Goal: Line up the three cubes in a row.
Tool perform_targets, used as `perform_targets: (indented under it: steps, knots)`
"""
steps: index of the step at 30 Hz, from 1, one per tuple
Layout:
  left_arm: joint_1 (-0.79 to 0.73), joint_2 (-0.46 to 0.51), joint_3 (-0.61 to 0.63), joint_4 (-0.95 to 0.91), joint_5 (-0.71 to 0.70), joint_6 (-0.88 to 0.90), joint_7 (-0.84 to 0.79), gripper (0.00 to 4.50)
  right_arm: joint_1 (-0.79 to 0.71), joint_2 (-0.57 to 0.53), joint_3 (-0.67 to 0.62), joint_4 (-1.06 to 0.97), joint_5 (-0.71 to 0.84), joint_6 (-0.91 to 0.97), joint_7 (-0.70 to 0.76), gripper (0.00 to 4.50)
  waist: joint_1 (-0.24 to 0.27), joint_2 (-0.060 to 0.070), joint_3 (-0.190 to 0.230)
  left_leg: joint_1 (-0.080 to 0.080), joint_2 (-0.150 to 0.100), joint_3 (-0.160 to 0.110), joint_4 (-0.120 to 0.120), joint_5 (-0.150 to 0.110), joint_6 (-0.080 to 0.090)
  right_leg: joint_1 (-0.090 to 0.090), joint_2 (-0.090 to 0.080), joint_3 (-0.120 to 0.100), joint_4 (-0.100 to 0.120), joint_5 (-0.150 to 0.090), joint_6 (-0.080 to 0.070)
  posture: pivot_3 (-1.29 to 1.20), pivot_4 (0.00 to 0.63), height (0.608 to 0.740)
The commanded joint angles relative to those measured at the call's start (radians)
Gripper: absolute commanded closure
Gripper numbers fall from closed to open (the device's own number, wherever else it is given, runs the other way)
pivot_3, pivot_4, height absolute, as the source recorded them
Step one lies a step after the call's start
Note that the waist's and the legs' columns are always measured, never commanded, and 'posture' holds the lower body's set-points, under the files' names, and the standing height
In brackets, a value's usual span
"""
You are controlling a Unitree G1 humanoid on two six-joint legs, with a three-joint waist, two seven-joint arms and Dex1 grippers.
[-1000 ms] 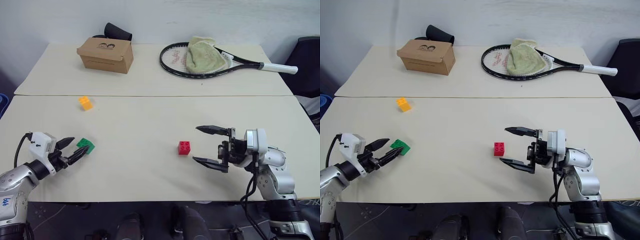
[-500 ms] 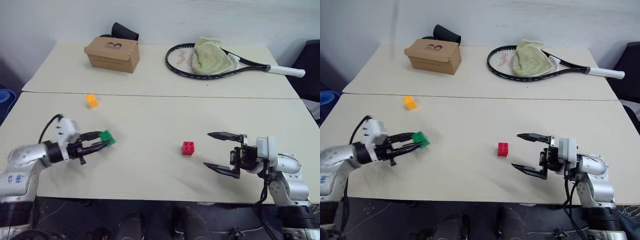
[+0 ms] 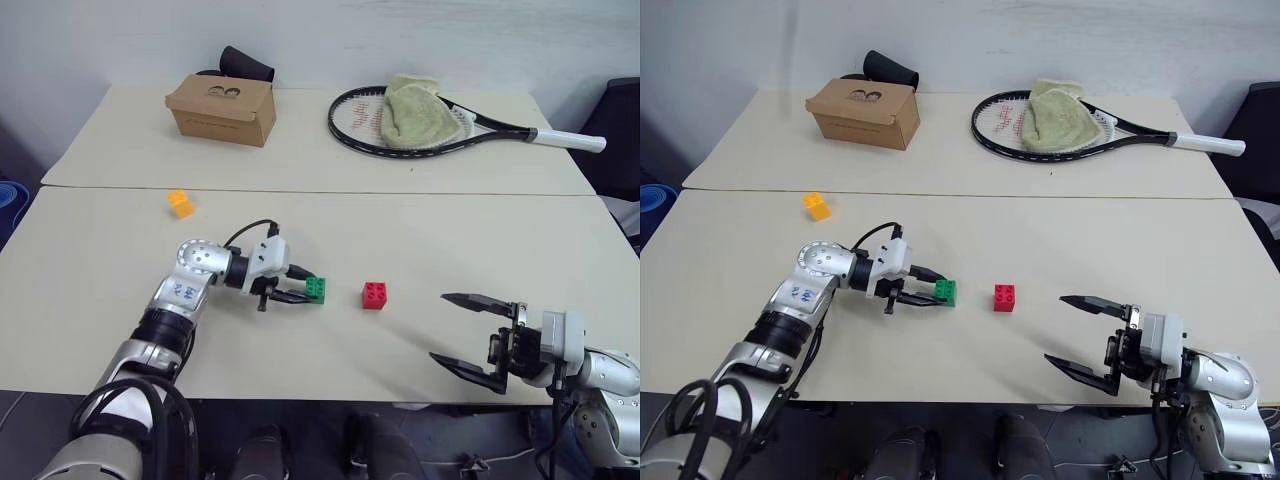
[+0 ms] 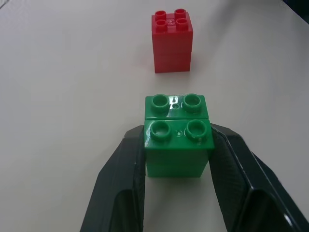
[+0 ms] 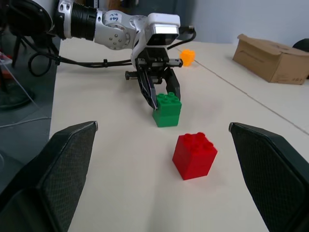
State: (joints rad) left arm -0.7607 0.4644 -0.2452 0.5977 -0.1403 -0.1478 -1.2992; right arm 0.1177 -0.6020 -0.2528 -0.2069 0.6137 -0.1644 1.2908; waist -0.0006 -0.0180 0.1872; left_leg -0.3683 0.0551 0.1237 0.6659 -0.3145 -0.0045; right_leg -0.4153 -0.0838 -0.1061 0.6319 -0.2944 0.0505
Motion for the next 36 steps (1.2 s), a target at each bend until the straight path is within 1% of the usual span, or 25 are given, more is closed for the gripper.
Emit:
perform_targets:
  steps: [1,5,9,11,12,15,18,19,24,25,27,30,31,34,36]
  knots:
    - [-0.022,-0.002,0.011,0.047,0.011,-0.042,-0.027,3.03,0.029,-0.011,-0.037,-0.047,0.010,0.003,-0.034,0.00,0.002,0.000,0.000,0.000,0.000,0.000,0.000,0.000,0.000,0.000,0.000,0.000,0.000,0.000,0.000,0.00,0.150,0.740]
    - [-0.025,-0.002,0.011,0.067,0.006,-0.042,-0.073,3.03,0.049,-0.008,-0.034,-0.055,0.010,-0.004,-0.044,0.00,0.001,0.000,0.000,0.000,0.001,0.000,0.000,0.000,0.000,0.000,0.001,-0.001,0.000,0.000,0.000,0.00,0.150,0.740]
    - [-0.001,0.009,0.019,0.036,-0.009,-0.005,-0.111,3.03,0.045,-0.001,-0.028,-0.042,0.006,-0.018,-0.047,0.00,0.000,0.000,0.000,0.000,0.001,0.000,0.000,0.000,0.000,0.000,0.001,-0.001,0.000,0.000,0.000,0.00,0.150,0.740]
    - [0.009,0.016,0.025,0.027,-0.006,0.004,-0.106,2.26,0.030,0.004,-0.015,-0.026,-0.002,-0.023,-0.047,0.00,0.000,0.000,0.000,0.000,0.001,0.000,0.000,0.000,0.000,0.000,0.002,-0.001,0.000,0.000,0.000,0.00,0.150,0.740]
    - [0.017,0.019,0.031,0.017,-0.011,0.016,-0.104,2.03,0.024,0.006,-0.010,-0.020,-0.005,-0.025,-0.048,0.00,-0.002,0.000,0.000,0.000,0.001,0.000,0.001,0.000,0.000,0.000,0.002,-0.001,0.000,0.000,0.000,0.00,0.150,0.740]
    - [0.043,0.023,0.083,-0.042,-0.056,0.052,-0.074,1.13,0.003,0.010,0.007,-0.009,-0.009,-0.022,-0.049,0.00,-0.001,0.000,0.000,0.000,0.002,0.000,0.001,0.000,0.000,0.000,0.002,0.000,0.000,0.000,0.000,0.00,0.150,0.740]
    - [0.108,0.070,0.138,-0.139,-0.082,0.056,-0.057,0.15,-0.008,0.006,0.025,-0.010,-0.002,-0.012,-0.035,0.00,0.000,0.000,0.000,-0.001,0.003,-0.001,0.001,0.000,0.000,0.000,0.002,0.001,0.000,0.000,0.000,0.00,0.150,0.740]
    - [0.138,0.092,0.166,-0.176,-0.095,0.061,-0.044,0.03,-0.016,0.006,0.031,-0.010,0.000,-0.008,-0.033,0.00,-0.001,0.000,0.000,-0.001,0.003,-0.001,0.001,0.000,0.000,0.000,0.002,0.002,0.000,0.000,0.000,0.00,0.150,0.740]
    - [0.352,0.214,0.370,-0.365,-0.203,0.166,0.057,0.03,-0.071,0.017,0.048,-0.011,0.012,0.014,-0.060,0.00,-0.011,0.000,0.000,0.000,0.006,0.000,0.001,0.000,-0.001,0.000,-0.001,0.004,0.001,-0.001,-0.001,0.00,0.150,0.740]
    - [0.420,0.238,0.429,-0.390,-0.212,0.170,0.088,0.03,-0.084,0.022,0.051,-0.015,0.016,0.022,-0.070,0.00,-0.012,0.000,0.000,0.000,0.007,-0.001,0.001,0.000,-0.002,0.000,-0.002,0.004,0.001,-0.001,-0.002,0.00,0.150,0.740]
    - [0.582,0.265,0.595,-0.423,-0.238,0.185,0.185,0.03,-0.121,0.045,0.061,-0.024,0.010,0.027,-0.108,0.00,-0.026,0.000,0.000,0.001,0.007,-0.001,0.000,0.000,-0.002,0.000,-0.003,0.003,0.002,-0.002,-0.003,0.00,0.150,0.740]
    - [0.747,0.225,0.831,-0.456,-0.301,0.229,0.374,0.03,-0.168,0.074,0.082,-0.054,0.019,0.075,-0.176,0.00,-0.028,0.000,0.000,0.001,0.008,-0.002,-0.001,-0.001,-0.003,0.000,-0.004,0.002,0.003,-0.003,-0.005,0.00,0.150,0.740]
    - [0.792,0.205,0.900,-0.458,-0.311,0.226,0.436,0.03,-0.183,0.083,0.091,-0.064,0.021,0.094,-0.198,0.00,-0.027,0.000,0.000,0.001,0.008,-0.003,-0.001,-0.003,0.000,-0.001,-0.004,0.001,0.004,-0.003,-0.005,0.00,0.150,0.740]
    - [0.881,0.146,1.038,-0.475,-0.344,0.231,0.570,0.03,-0.218,0.105,0.115,-0.082,0.016,0.125,-0.243,0.00,-0.017,0.000,0.000,0.001,0.006,-0.005,-0.001,-0.005,0.002,0.000,-0.008,-0.001,0.004,-0.003,-0.005,0.00,0.150,0.740]
    - [0.917,0.096,1.078,-0.522,-0.364,0.245,0.647,0.03,-0.238,0.115,0.132,-0.086,0.010,0.139,-0.259,0.00,-0.007,-0.001,0.000,0.001,0.005,-0.005,0.000,-0.005,0.003,0.000,-0.009,-0.001,0.004,-0.003,-0.005,0.00,0.150,0.740]
